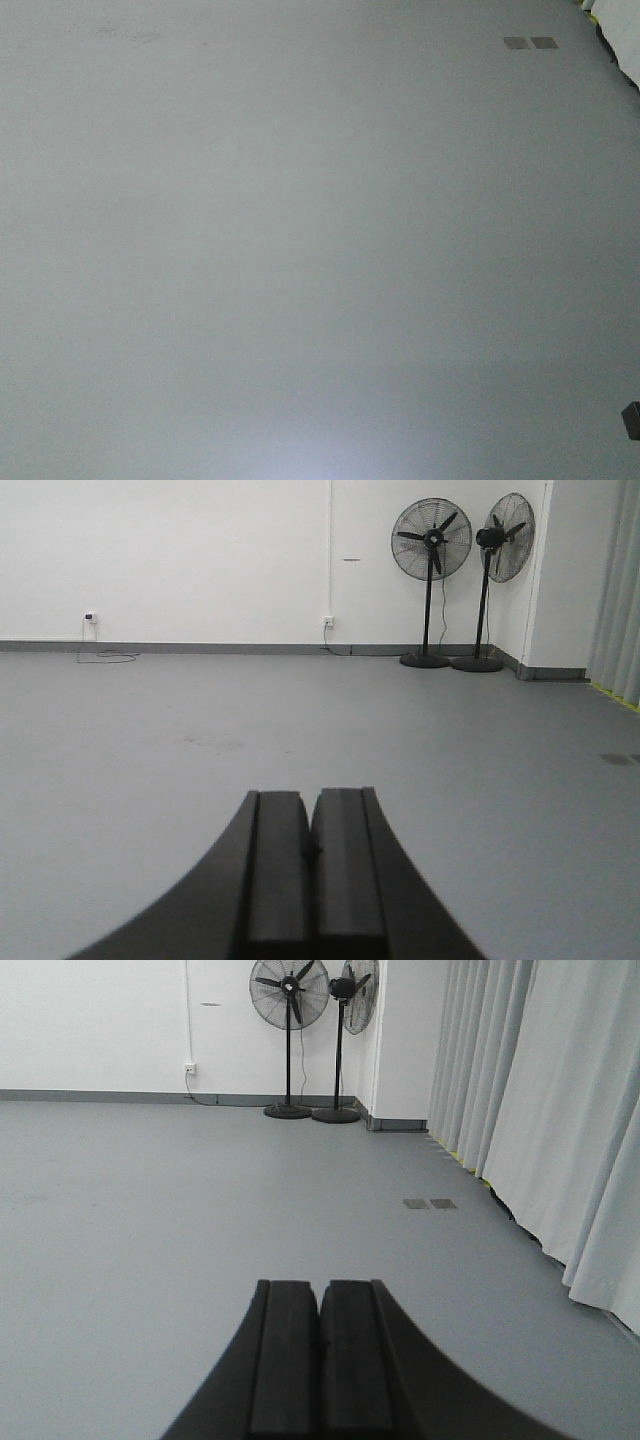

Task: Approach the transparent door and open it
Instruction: 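Drive the base across the grey floor toward the glass sliding door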

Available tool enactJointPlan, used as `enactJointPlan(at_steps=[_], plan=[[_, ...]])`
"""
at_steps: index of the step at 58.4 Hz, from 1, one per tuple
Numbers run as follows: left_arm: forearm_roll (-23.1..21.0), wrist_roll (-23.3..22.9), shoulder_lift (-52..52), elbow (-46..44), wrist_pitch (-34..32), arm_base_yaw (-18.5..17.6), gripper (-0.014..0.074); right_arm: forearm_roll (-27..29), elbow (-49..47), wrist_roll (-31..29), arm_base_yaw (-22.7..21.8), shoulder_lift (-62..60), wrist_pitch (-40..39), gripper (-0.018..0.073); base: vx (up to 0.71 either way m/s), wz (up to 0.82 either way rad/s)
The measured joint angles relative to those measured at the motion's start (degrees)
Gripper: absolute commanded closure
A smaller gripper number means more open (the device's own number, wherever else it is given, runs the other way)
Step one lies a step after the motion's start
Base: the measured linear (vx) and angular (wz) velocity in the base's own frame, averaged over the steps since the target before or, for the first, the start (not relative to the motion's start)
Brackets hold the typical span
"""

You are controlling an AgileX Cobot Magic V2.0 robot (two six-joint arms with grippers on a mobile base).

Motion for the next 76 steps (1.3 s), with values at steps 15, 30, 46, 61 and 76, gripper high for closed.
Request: enactJointPlan(at_steps=[15, 30, 46, 61, 76], plan=[[0.00, 0.00, 0.00, 0.00, 0.00, 0.00, 0.0602, 0.00, 0.00, 0.00, 0.00, 0.00, 0.00, 0.0567, 0.00, -0.01], [0.00, 0.00, 0.00, 0.00, 0.00, 0.00, 0.0602, 0.00, 0.00, 0.00, 0.00, 0.00, -0.02, 0.0567, 0.05, -0.01], [0.00, 0.00, 0.00, 0.00, 0.00, 0.00, 0.0602, 0.00, 0.00, 0.00, 0.00, 0.00, -0.02, 0.0567, 0.17, -0.07], [0.00, 0.00, 0.00, 0.00, 0.00, 0.00, 0.0602, 0.00, 0.00, 0.00, 0.00, 0.00, -0.02, 0.0567, 0.24, -0.03], [0.00, 0.00, 0.00, 0.00, 0.00, 0.00, 0.0602, 0.00, 0.00, 0.00, 0.00, 0.00, -0.02, 0.0567, 0.32, 0.18]])
